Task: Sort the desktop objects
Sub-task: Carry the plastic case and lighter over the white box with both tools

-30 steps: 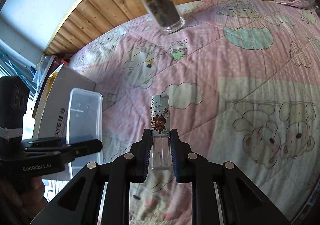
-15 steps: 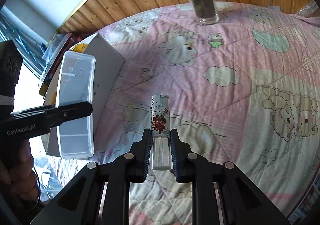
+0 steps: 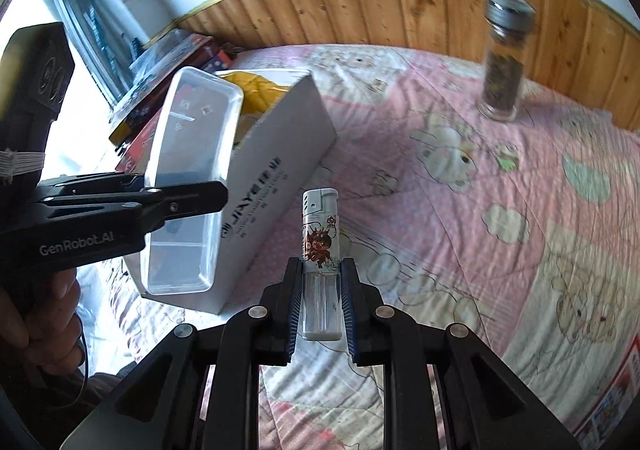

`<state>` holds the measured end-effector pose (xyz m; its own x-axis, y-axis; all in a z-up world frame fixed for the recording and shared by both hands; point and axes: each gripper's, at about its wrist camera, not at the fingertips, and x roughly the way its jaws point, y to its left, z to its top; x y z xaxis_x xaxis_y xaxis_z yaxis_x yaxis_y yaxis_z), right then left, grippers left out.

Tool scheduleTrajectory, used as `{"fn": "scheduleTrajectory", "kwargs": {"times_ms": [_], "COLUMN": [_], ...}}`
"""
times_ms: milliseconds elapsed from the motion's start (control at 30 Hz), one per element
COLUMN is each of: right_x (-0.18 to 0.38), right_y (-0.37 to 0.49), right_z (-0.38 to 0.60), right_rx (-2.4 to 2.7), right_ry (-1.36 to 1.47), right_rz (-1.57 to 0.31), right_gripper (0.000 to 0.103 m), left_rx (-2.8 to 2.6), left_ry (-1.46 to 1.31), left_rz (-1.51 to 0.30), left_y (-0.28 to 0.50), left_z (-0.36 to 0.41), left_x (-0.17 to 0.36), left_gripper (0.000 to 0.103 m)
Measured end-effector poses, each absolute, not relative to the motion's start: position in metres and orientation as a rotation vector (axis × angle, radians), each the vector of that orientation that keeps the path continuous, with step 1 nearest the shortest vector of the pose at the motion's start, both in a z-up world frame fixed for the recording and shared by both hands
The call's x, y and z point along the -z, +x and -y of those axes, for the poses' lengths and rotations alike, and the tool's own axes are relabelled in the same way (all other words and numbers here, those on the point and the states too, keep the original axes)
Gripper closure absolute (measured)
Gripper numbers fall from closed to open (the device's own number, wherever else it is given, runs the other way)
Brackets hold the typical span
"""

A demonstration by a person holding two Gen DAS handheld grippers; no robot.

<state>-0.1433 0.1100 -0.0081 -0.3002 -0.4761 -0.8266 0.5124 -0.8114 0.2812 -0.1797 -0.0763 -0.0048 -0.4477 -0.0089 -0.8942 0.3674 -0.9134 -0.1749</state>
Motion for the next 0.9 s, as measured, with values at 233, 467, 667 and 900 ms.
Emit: {"fn": "scheduleTrajectory", "kwargs": {"times_ms": [233,467,667,900], "right_x": [-0.011,-0.020,-0.022,-0.026], "right_y": [-0.141,-0.137,-0.134,-0.130], "right_z": [-0.080,-0.050,-0.020,0.016], "right_rx": [2.093,2.039,1.980,1.913], "right_ry": [1.275,1.235,1.200,1.147], "right_rz": [-0.127,-0.201,-0.266,-0.350], "right_gripper": [0.083,0.083,0.083,0.083], "left_rx": [2.424,2.395,2.369,2.350], "left_ry": [1.471,1.445,1.424,1.426], "left_rz": [-0.520,-0.505,-0.468,-0.394], "left_y": [-0.160,-0.145,-0.140,-0.137], "left_z": [0.097,0.121,0.148,0.173], "left_x": [0.000,-0.002,-0.005,-0.005], "left_gripper": [0.071,0.071,0.071,0.071]}}
